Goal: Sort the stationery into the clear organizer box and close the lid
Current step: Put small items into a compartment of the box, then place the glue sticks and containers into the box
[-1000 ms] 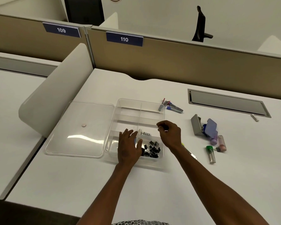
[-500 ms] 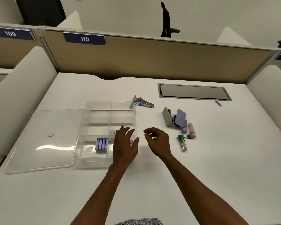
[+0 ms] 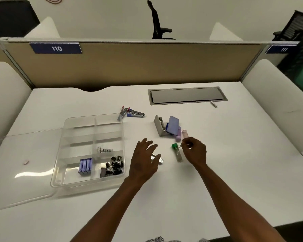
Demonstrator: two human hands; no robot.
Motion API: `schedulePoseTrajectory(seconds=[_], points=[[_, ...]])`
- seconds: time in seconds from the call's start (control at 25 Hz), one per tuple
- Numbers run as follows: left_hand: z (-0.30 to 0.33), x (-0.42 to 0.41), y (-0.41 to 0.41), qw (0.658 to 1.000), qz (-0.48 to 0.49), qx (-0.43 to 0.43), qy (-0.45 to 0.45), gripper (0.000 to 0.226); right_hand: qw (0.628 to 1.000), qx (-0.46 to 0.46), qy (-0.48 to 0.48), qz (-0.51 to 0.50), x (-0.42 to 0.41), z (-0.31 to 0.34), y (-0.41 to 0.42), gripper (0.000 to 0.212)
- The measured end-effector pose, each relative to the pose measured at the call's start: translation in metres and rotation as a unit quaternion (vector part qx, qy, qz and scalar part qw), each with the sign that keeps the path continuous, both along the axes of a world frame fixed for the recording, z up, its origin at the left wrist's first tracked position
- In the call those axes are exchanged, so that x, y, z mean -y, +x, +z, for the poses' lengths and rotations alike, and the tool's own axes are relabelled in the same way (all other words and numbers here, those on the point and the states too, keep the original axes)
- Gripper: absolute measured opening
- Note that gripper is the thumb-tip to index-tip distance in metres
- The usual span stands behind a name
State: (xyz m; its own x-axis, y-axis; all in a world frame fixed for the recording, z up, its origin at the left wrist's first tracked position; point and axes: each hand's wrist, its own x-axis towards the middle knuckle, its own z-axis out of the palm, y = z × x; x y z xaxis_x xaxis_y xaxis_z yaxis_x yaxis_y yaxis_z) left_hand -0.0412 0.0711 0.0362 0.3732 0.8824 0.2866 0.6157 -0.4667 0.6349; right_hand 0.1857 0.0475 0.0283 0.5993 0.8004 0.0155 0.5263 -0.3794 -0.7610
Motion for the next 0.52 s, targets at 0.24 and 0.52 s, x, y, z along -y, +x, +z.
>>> schedulePoseTrajectory(seconds=[0.24, 0.52], points=[[0.005, -0.027, 0.057, 0.991, -0.075, -0.101, 0.043, 0.045, 0.999, 0.049, -0.022, 0.01, -0.01, -0.001, 0.058, 0.021], [0.012, -0.057, 0.122, 0.986, -0.108, -0.125, 0.016, 0.049, 0.994, 0.089, -0.051, 0.038, -0.036, 0.0, 0.121, 0.042]])
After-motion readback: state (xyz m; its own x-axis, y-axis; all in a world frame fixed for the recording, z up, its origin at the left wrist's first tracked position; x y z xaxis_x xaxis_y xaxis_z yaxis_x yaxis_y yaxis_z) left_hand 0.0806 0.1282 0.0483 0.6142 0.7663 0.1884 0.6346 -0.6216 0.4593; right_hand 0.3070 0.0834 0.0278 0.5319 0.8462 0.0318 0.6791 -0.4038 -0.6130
